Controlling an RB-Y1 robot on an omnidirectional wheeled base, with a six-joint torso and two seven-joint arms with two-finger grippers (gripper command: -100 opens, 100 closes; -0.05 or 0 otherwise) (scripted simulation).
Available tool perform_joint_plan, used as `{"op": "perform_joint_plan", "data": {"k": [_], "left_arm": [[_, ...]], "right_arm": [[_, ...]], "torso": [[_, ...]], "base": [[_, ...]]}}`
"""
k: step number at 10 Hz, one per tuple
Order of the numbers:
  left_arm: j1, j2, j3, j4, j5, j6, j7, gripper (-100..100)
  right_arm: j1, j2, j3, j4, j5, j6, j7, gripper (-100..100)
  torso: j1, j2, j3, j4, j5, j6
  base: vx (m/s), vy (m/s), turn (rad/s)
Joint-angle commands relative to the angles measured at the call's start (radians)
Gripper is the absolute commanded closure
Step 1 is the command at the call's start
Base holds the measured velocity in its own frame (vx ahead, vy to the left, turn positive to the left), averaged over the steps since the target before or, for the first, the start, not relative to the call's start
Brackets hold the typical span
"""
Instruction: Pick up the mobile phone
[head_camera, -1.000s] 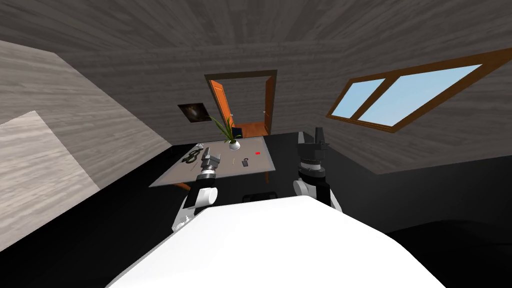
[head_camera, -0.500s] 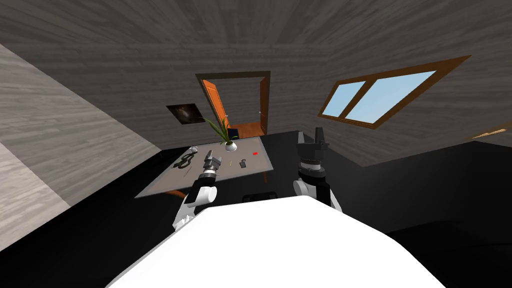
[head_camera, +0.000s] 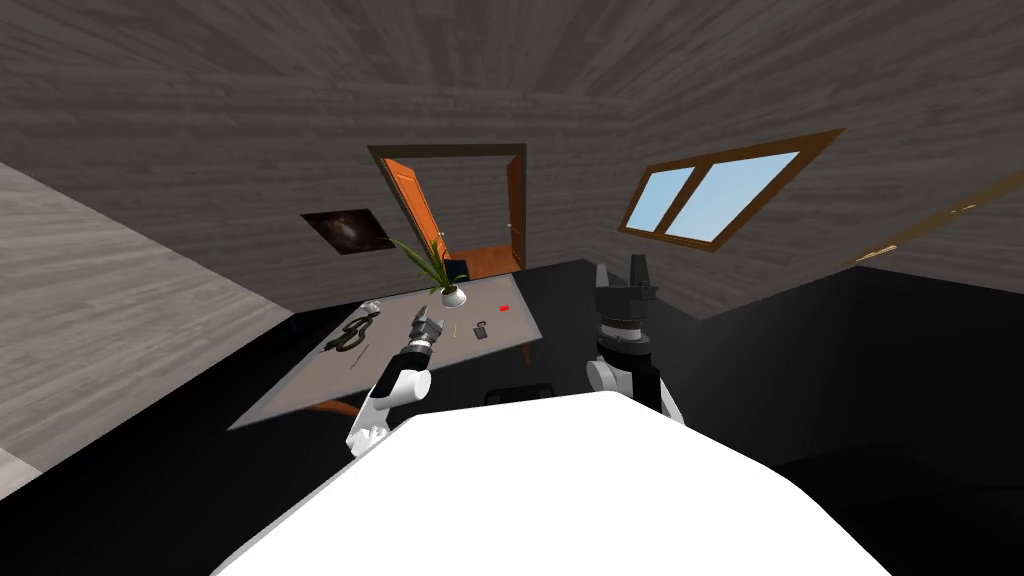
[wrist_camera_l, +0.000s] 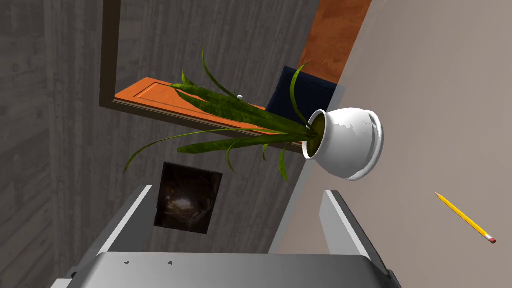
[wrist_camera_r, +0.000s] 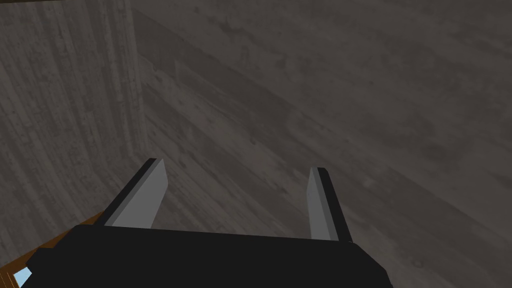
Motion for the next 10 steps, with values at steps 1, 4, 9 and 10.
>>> {"op": "perform_joint_plan", "data": {"k": [1, 4, 9, 10], "left_arm": [[-0.016, 0.002, 0.007, 0.022, 0.005, 0.042, 0.002, -100], [-0.054, 0.024, 0.034, 0.092, 0.034, 0.134, 0.011, -100], [-0.093, 0.045, 0.061, 0.168, 0.064, 0.258, 0.02, -100], [-0.093, 0.045, 0.061, 0.168, 0.064, 0.259, 0.02, -100]], "right_arm": [[0.0, 0.0, 0.0, 0.0, 0.0, 0.0, 0.0, 0], [0.0, 0.0, 0.0, 0.0, 0.0, 0.0, 0.0, 0], [0.0, 0.0, 0.0, 0.0, 0.0, 0.0, 0.0, 0], [0.0, 0.0, 0.0, 0.0, 0.0, 0.0, 0.0, 0]], "torso": [[0.0, 0.0, 0.0, 0.0, 0.0, 0.0], [0.0, 0.0, 0.0, 0.0, 0.0, -0.001], [0.0, 0.0, 0.0, 0.0, 0.0, 0.0], [0.0, 0.0, 0.0, 0.0, 0.0, -0.001]], "base": [[0.006, 0.024, -0.094], [0.008, 0.021, -0.179], [0.004, 0.024, -0.151], [0.004, 0.013, 0.016]]}}
